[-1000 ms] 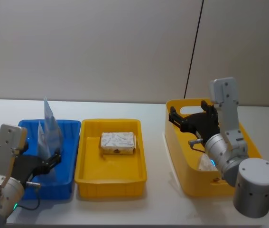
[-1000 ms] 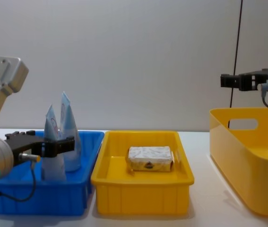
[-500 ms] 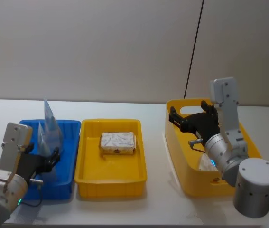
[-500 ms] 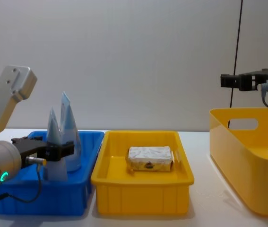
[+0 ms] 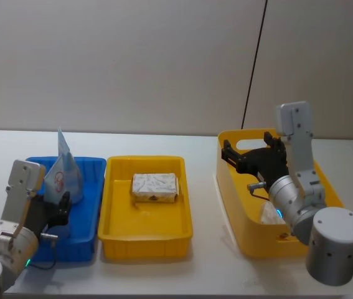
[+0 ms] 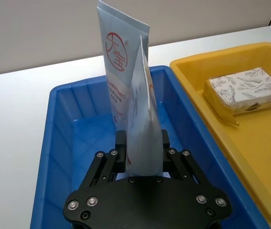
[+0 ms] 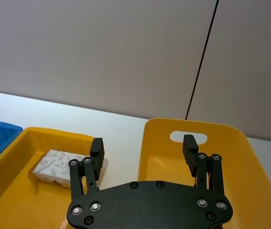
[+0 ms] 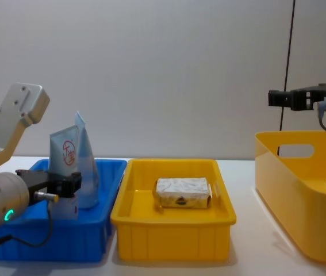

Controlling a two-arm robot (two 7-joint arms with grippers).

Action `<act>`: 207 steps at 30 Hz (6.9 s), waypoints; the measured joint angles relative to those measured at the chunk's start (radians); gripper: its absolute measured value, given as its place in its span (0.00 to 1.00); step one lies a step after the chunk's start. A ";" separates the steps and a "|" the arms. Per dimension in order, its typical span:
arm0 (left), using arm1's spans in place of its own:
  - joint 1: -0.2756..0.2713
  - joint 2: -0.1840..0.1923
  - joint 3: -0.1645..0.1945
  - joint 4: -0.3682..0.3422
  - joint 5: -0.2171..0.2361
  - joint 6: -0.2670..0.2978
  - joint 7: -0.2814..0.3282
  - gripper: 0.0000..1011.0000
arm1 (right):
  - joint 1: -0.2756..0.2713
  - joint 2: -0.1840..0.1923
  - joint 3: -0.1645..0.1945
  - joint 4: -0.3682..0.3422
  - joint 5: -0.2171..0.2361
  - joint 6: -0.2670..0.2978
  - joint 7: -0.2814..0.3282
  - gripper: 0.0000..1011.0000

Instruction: Bimanual collaborative sorting of washing and personal care products

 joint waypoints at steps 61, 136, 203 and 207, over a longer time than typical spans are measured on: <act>-0.059 0.019 0.074 -0.263 -0.027 -0.138 -0.339 0.27 | -0.002 0.002 0.000 -0.001 0.000 0.000 0.007 0.99; -0.109 -0.011 0.106 -0.239 -0.048 -0.116 -0.389 0.27 | 0.210 0.165 -0.247 0.145 0.051 -0.119 0.519 0.99; -0.109 -0.011 0.106 -0.239 -0.048 -0.116 -0.389 0.99 | 0.256 0.111 -0.204 0.231 0.142 0.033 0.349 0.63; -0.109 -0.011 0.106 -0.239 -0.048 -0.116 -0.389 0.99 | 0.247 0.104 -0.184 0.229 0.145 0.065 0.306 0.63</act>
